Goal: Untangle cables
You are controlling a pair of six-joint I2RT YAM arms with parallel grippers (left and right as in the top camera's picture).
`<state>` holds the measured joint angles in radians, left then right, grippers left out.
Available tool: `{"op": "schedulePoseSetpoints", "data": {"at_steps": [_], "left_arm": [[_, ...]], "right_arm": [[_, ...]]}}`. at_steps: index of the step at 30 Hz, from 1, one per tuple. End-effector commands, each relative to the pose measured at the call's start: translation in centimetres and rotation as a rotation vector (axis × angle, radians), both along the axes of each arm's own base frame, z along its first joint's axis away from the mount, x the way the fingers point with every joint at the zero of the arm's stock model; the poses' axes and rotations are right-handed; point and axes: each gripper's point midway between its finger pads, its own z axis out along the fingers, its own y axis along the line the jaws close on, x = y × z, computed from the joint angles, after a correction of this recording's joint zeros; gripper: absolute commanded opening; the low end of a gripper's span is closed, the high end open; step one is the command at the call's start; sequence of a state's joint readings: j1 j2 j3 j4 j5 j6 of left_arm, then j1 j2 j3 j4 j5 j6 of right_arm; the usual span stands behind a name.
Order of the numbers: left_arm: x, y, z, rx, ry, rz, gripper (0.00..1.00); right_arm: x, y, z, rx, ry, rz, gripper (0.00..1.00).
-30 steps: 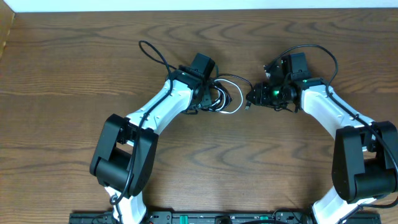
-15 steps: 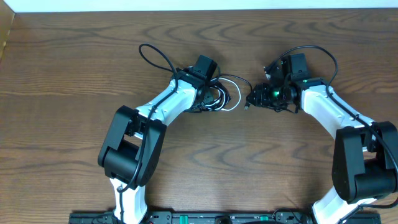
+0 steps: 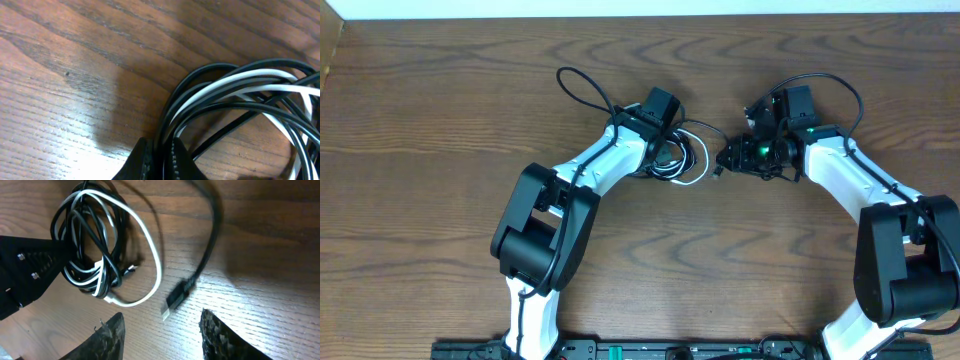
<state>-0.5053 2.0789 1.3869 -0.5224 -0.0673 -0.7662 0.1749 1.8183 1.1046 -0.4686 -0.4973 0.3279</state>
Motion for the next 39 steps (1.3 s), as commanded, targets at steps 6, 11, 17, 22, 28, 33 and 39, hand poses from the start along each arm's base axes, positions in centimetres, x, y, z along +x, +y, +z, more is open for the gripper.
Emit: {"op": "schedulePoseSetpoints", "data": {"at_steps": [6, 11, 17, 22, 28, 33, 39], "left_arm": [[-3.4, 0.9, -0.1, -0.006, 0.132, -0.009, 0.07], [-4.5, -1.4, 6.8, -0.311, 0.159, 0.009, 0.07], [-4.4, -1.6, 14.3, -0.678, 0.200, 0.174, 0.08], [-4.2, -0.8, 16.8, -0.863, 0.306, 0.366, 0.07], [-4.5, -1.5, 18.1, -0.982, 0.444, 0.515, 0.08], [-4.0, -1.9, 18.7, -1.020, 0.448, 0.528, 0.08], [-2.6, -2.6, 20.2, -1.091, 0.380, 0.448, 0.07]], "right_arm": [[0.4, 0.5, 1.5, 0.024, -0.048, 0.024, 0.43], [0.1, 2.0, 4.3, 0.122, -0.097, 0.092, 0.43], [-0.5, 3.2, 10.8, 0.224, -0.243, 0.144, 0.44], [-0.9, 3.2, 16.0, 0.258, -0.377, 0.135, 0.45], [-0.9, 3.4, 17.3, 0.283, -0.393, 0.110, 0.44], [-1.4, 4.8, 16.0, 0.281, -0.353, 0.142, 0.44], [-1.1, 4.0, 12.0, 0.139, -0.255, 0.064, 0.44]]}}
